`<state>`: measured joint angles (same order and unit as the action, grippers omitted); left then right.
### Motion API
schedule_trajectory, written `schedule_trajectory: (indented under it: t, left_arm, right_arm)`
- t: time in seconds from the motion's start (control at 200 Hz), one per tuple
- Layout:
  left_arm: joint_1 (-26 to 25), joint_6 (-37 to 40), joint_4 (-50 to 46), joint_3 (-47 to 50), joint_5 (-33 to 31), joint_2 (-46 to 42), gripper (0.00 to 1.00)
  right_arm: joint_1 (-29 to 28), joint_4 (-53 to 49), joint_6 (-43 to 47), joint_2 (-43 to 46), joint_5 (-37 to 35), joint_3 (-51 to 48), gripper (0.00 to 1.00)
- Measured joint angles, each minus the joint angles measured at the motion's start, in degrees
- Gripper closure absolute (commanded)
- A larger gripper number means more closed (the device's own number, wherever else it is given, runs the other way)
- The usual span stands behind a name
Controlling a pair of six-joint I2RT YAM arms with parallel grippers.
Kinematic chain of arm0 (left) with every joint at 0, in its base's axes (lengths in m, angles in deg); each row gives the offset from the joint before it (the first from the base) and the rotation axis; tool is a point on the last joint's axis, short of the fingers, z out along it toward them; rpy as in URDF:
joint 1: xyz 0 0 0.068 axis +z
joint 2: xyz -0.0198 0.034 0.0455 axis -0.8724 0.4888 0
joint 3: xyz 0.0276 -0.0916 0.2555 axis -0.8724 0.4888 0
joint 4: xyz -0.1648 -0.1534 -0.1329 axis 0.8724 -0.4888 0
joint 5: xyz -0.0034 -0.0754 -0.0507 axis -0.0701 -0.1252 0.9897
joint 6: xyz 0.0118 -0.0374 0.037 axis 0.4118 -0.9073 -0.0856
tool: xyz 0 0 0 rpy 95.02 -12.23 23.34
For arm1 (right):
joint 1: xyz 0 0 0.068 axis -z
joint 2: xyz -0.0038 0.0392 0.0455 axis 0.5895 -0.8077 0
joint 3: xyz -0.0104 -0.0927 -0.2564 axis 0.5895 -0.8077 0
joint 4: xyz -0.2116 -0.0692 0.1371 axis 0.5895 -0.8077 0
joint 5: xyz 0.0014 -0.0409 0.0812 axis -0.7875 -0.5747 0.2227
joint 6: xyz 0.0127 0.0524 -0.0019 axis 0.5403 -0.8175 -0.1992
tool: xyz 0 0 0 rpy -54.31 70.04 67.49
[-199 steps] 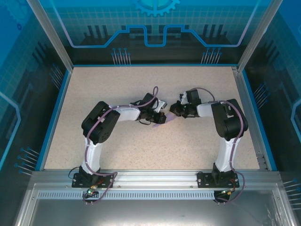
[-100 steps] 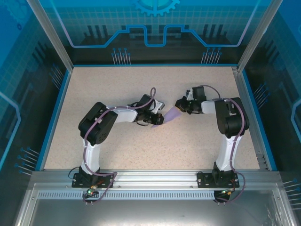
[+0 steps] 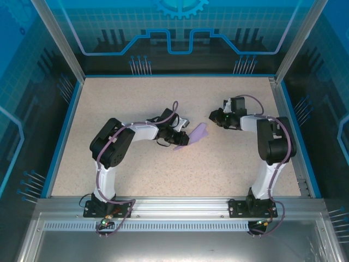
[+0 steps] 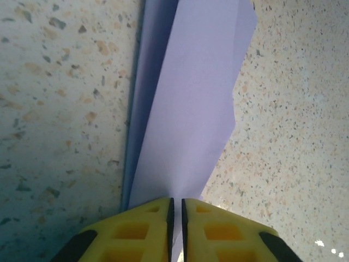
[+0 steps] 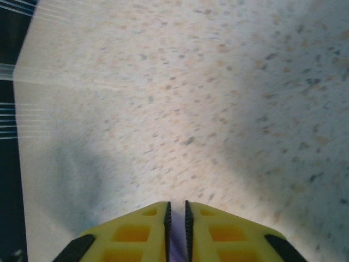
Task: Fold a paper plane with a square sheet of paper (pick it up from the middle)
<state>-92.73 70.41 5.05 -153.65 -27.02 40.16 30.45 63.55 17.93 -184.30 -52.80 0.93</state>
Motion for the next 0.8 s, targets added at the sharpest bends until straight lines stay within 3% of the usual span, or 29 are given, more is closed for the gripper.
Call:
schedule_trajectory:
  t: [0.29,0.47,0.8]
  left_arm:
    - [-0.02,-0.85,-6.12,-3.04,0.2,-2.93,0.6]
    - [-0.57,1.33,-10.54,-4.55,-4.46,-8.28,0.48]
    - [-3.76,6.82,-17.2,-6.01,-12.76,-8.94,0.45]
  right_arm:
    - [-1.55,-4.07,3.15,11.91,2.51,-10.08,0.69]
    - [-3.48,-5.88,3.56,14.91,3.54,-14.36,0.6]
    - [-8.0,-2.16,-0.31,15.06,4.66,-17.25,0.54]
